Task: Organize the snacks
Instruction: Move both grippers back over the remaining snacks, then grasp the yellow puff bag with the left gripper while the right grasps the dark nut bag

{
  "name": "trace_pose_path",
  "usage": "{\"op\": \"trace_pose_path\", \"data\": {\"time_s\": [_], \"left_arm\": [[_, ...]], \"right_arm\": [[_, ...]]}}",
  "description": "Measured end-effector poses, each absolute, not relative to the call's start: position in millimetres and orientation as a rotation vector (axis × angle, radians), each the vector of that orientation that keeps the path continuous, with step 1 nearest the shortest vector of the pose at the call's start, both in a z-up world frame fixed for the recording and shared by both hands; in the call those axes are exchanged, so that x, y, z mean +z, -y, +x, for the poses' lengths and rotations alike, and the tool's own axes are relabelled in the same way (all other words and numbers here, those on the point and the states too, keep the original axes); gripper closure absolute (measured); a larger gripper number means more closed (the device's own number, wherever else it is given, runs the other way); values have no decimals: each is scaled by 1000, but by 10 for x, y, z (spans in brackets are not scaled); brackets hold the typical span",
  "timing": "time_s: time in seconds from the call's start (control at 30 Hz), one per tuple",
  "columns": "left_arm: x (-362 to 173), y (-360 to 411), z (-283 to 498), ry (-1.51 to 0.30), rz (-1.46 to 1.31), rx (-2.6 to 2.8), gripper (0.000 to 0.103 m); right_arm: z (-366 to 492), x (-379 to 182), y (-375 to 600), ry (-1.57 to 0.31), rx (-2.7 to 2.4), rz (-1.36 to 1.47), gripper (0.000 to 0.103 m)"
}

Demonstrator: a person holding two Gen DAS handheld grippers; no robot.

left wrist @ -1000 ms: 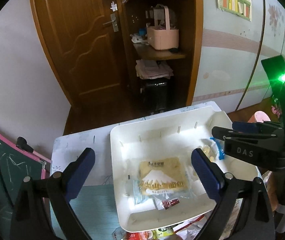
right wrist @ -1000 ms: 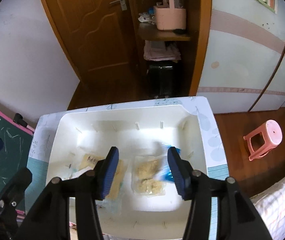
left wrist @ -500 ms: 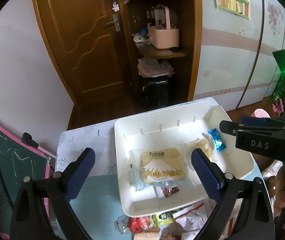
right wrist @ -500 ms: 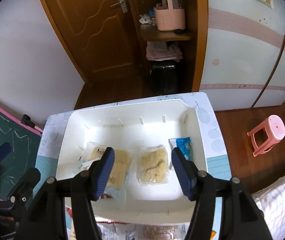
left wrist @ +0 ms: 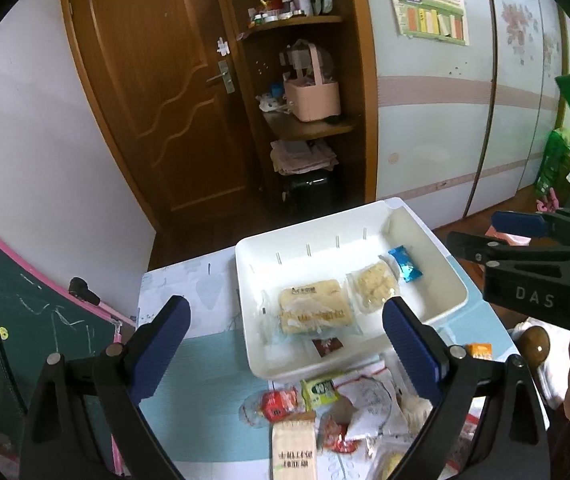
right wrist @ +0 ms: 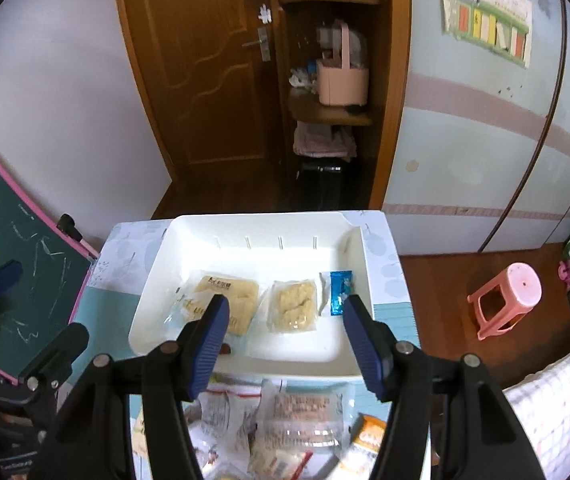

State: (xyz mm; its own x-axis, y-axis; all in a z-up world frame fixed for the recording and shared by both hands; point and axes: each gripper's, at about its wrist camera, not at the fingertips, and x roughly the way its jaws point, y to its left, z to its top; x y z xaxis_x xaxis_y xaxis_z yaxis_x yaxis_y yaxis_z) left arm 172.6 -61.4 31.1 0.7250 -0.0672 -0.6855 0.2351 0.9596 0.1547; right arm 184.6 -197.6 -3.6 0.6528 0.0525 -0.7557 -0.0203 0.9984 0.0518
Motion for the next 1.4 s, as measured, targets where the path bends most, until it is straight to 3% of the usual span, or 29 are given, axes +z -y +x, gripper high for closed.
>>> {"op": "trace_pose_path", "data": {"time_s": [0.4, 1.13, 1.4], "left_arm": [[259, 776, 831, -718, 272, -286, 7], [-1764, 1024, 336, -1108, 187, -390, 7], [-2038, 1168, 326, -1160, 226, -384, 7]], "right_arm": [[886, -92, 2209, -819, 65, 28, 43], [-79, -1927, 2357, -1070, 55, 119, 43], [-132, -2071, 2258, -1069, 78, 73, 43]]}}
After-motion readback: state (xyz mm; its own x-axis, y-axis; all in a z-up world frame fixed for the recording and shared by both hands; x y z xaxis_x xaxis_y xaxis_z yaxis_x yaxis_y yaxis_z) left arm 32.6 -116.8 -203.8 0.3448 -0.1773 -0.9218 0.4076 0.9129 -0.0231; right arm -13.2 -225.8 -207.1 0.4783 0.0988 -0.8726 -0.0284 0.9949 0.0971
